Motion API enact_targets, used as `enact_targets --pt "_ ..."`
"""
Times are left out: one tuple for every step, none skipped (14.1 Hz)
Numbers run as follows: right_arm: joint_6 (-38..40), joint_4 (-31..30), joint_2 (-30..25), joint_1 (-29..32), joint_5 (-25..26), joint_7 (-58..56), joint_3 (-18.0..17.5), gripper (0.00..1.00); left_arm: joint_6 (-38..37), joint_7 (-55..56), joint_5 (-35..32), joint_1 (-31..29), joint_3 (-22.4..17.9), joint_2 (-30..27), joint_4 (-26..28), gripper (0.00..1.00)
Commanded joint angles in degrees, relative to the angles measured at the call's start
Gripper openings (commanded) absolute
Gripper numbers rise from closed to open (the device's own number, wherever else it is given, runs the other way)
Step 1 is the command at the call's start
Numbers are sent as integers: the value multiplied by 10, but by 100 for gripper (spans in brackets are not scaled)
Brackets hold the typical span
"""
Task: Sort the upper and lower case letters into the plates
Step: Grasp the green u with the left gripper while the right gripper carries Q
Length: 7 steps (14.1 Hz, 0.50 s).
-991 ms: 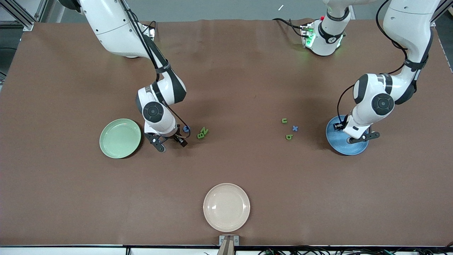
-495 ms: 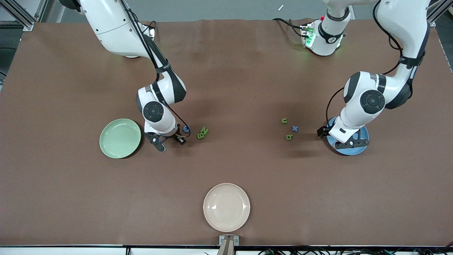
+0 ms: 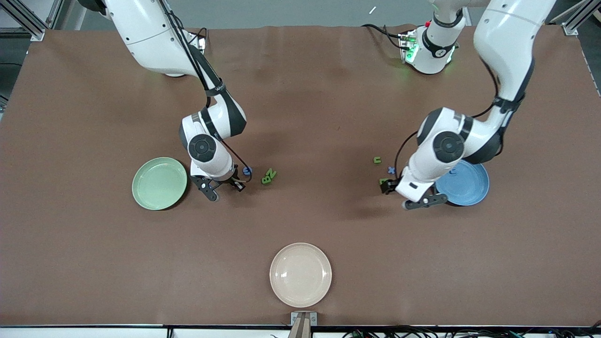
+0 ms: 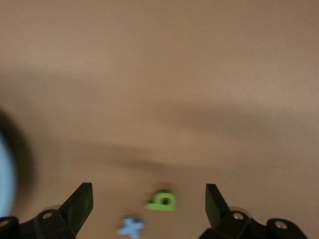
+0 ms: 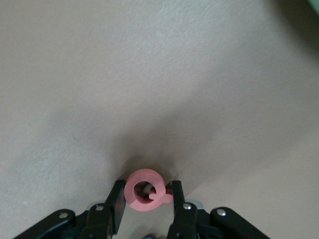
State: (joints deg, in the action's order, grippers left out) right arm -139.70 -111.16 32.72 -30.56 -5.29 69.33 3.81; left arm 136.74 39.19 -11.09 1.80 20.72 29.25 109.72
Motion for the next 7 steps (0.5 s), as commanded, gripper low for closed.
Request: enact_targets --pt "131 51 -21 29 9 -23 1 0 -4 31 -10 20 -2 38 -28 99" --pt "196 86 -22 41 10 -44 2 0 -4 32 -10 28 -3 42 -25 97" --pt "232 105 -26 56 10 -66 2 0 -4 33 -10 32 -5 42 -20 95" --pt "254 110 -35 74 11 -99 2 0 -4 33 -16 32 -5 42 -13 93" --pt "267 107 -49 94 11 -133 3 0 -5 33 -37 29 -4 42 -7 92" --pt "283 105 -56 116 11 -172 3 0 -5 34 -49 26 -4 44 -4 90" --pt "298 104 -64 142 12 -212 3 0 -5 34 -51 26 -4 47 0 88"
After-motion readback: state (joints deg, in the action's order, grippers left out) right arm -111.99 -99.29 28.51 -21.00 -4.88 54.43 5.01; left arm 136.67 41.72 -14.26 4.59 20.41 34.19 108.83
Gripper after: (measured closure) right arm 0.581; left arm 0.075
